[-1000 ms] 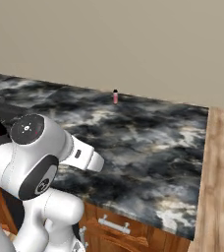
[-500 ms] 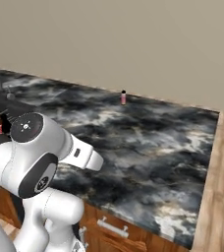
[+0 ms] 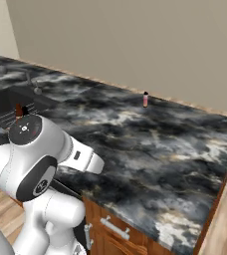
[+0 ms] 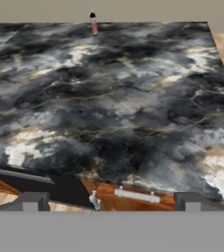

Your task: Place the large bottle from the dining counter next to the other large bottle outside the sink, and place the small bottle from the dining counter next to the other small bottle inside the sink.

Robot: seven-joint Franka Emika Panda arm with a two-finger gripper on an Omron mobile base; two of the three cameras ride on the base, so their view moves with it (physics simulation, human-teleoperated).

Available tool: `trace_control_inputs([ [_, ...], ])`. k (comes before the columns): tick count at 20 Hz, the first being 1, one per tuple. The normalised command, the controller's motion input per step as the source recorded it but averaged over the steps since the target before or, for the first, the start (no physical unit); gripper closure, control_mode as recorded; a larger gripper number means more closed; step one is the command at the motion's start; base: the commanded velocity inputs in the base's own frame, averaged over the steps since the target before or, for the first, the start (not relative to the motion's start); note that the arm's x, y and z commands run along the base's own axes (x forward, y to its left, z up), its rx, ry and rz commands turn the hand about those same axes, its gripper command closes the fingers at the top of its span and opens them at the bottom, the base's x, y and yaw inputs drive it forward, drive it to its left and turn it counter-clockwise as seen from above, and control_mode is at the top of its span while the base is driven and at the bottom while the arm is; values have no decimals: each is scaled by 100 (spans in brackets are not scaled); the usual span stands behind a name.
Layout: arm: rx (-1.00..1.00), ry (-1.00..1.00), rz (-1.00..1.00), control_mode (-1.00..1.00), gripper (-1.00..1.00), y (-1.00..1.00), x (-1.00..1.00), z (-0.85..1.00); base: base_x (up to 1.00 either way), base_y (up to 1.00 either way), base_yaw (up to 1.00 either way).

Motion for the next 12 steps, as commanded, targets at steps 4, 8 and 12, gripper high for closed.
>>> trace_control_inputs([
  [4,0,0,0,100,-100,0,0,0,5,-28,42],
  [8,0,0,0,100,-100,0,0,0,0,-37,39],
  [12,0,0,0,100,-100,0,0,0,0,-39,39],
])
